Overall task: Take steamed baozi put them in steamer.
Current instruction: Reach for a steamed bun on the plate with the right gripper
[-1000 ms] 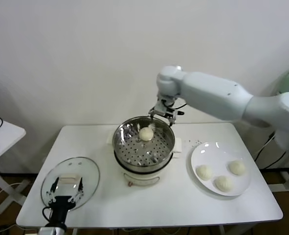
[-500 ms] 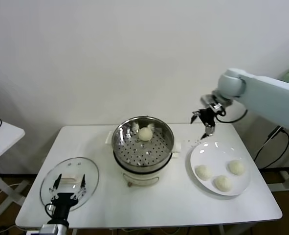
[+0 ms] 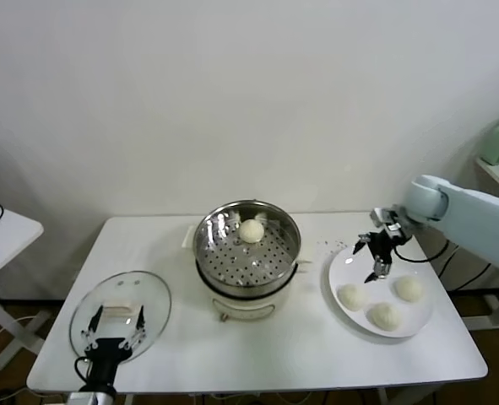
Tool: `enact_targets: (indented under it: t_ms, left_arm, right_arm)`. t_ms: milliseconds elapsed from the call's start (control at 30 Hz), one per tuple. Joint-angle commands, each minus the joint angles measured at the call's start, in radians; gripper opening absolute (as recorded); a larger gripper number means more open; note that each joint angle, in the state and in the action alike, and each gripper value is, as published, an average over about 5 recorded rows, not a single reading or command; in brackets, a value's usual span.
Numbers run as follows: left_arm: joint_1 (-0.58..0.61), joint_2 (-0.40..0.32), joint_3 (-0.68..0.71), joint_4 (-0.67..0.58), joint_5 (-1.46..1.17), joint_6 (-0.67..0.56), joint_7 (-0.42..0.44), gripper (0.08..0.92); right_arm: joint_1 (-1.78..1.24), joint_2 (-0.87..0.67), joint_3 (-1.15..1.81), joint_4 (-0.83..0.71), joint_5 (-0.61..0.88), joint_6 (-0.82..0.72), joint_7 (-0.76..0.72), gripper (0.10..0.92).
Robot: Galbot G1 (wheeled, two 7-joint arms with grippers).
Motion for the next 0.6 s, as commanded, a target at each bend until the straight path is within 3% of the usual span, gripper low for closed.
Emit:
enact_targets:
  t_ms: [33,600]
  left_arm:
    - [0.004,-0.002,0.000,0.000,-0.017,0.001,0.000,0.823]
    - [0.005,-0.001,0.001,0.015,-0.021,0.000,-0.001,0.823]
  right_arm:
    - [-0.116,0.008,0.032,-0.019,-0.015,-0.019,0.026,0.823]
    - [-0.159,0.089,0.059,-0.123,-0.050,0.000,0.030,0.823]
